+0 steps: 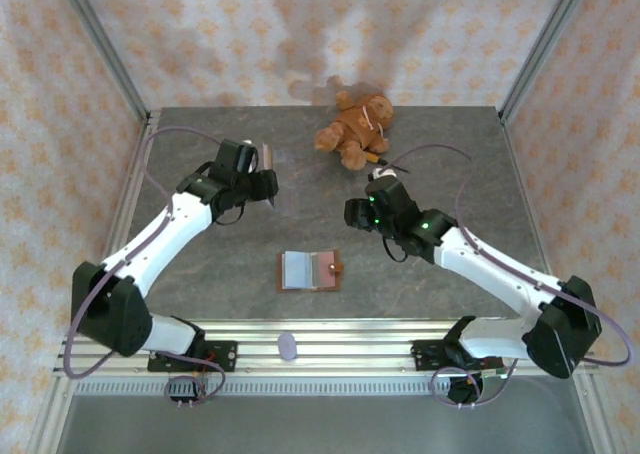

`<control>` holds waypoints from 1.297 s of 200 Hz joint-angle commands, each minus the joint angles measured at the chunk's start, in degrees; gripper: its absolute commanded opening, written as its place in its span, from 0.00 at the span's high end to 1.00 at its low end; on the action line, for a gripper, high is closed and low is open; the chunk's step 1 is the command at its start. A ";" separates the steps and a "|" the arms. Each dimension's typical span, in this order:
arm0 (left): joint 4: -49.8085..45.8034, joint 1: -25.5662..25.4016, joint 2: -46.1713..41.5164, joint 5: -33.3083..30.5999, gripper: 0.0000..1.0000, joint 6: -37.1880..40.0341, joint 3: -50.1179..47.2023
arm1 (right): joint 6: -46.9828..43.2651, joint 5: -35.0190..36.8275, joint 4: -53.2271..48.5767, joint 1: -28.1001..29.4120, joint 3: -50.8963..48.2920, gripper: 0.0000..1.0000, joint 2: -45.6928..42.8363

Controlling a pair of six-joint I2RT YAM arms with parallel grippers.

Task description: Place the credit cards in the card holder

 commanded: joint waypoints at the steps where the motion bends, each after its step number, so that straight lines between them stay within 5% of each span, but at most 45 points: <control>1: -2.02 0.52 4.16 -5.81 0.29 4.75 4.66 | -0.98 3.81 0.70 -1.03 -2.02 0.40 -1.70; 23: -1.26 0.74 8.60 -8.64 0.14 6.13 10.28 | -0.73 2.93 0.85 -2.24 -3.86 0.40 -1.74; 105: -7.55 1.23 30.26 -21.06 0.14 9.91 33.39 | -3.36 1.04 1.88 -3.55 -4.40 0.40 0.73; 134: -10.95 1.31 35.58 -23.80 0.05 10.52 38.35 | -2.79 0.39 2.88 -3.63 -5.09 0.40 0.80; 259: -12.38 2.37 42.67 -27.14 0.04 10.81 39.96 | 1.71 0.17 3.68 -3.68 -8.10 0.40 -1.23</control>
